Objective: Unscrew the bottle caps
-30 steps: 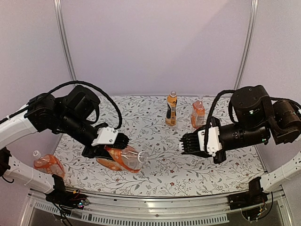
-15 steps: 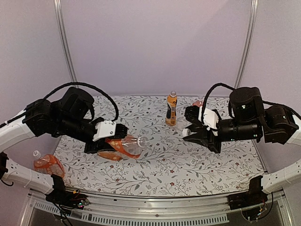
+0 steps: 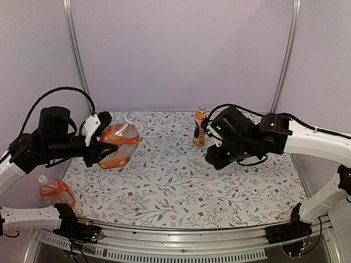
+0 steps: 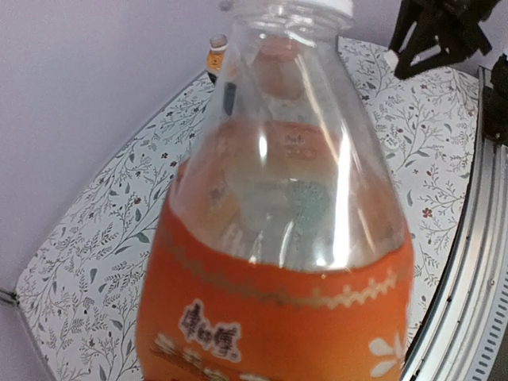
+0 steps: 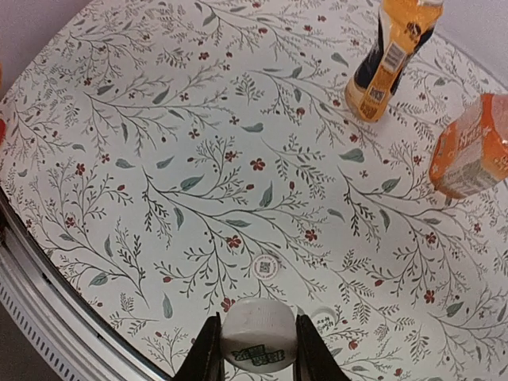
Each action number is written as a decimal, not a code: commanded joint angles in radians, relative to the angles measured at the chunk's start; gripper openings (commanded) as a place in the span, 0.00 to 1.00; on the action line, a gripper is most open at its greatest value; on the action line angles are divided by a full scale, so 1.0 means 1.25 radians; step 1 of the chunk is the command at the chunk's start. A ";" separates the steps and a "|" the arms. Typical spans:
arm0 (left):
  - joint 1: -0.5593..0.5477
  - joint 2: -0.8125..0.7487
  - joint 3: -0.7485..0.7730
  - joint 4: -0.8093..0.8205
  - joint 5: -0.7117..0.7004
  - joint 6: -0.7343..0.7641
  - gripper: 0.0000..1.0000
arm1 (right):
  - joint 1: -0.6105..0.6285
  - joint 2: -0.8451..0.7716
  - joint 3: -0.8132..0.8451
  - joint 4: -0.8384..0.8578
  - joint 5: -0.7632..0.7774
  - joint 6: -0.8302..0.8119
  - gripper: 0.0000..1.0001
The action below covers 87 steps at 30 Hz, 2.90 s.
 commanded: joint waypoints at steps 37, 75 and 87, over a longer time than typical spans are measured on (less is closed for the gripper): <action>0.108 -0.148 -0.042 0.115 0.473 -0.123 0.15 | 0.137 0.191 0.239 -0.042 -0.225 -0.064 0.97; 0.089 -0.130 -0.094 0.194 0.468 -0.158 0.99 | 0.094 0.281 0.378 0.424 -0.469 -0.111 0.00; 0.117 -0.148 -0.265 0.337 0.202 -0.201 1.00 | -0.156 -0.194 -0.048 0.143 0.241 -0.016 0.00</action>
